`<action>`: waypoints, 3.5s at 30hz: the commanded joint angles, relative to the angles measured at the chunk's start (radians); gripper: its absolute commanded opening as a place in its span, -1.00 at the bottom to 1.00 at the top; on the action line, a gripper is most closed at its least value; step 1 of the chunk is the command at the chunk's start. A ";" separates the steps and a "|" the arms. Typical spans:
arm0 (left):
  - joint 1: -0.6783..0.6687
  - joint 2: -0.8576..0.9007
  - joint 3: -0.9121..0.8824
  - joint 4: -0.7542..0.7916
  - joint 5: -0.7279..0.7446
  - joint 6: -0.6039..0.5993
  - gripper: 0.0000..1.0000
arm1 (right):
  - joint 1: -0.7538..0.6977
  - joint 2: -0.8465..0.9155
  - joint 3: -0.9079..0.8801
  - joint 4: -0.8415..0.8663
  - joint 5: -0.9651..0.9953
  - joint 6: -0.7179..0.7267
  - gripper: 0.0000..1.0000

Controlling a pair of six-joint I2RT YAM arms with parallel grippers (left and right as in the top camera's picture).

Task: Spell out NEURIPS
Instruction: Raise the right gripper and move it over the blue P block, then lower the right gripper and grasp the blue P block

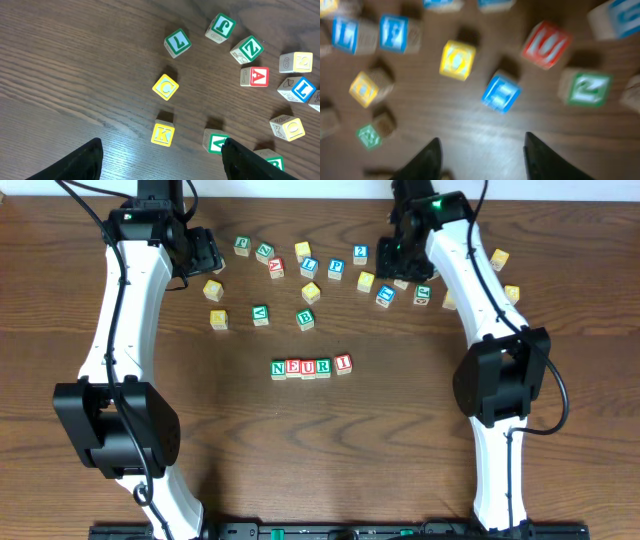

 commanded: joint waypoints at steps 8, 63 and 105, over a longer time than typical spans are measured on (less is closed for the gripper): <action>-0.003 -0.008 -0.011 0.002 -0.003 -0.001 0.50 | -0.016 -0.001 0.008 0.074 0.087 0.048 0.29; -0.003 -0.004 -0.018 0.009 -0.003 -0.001 0.50 | 0.162 0.236 0.007 0.477 0.134 0.072 0.27; -0.003 -0.004 -0.019 0.008 -0.003 -0.001 0.50 | 0.164 0.264 0.003 0.492 0.109 0.081 -0.46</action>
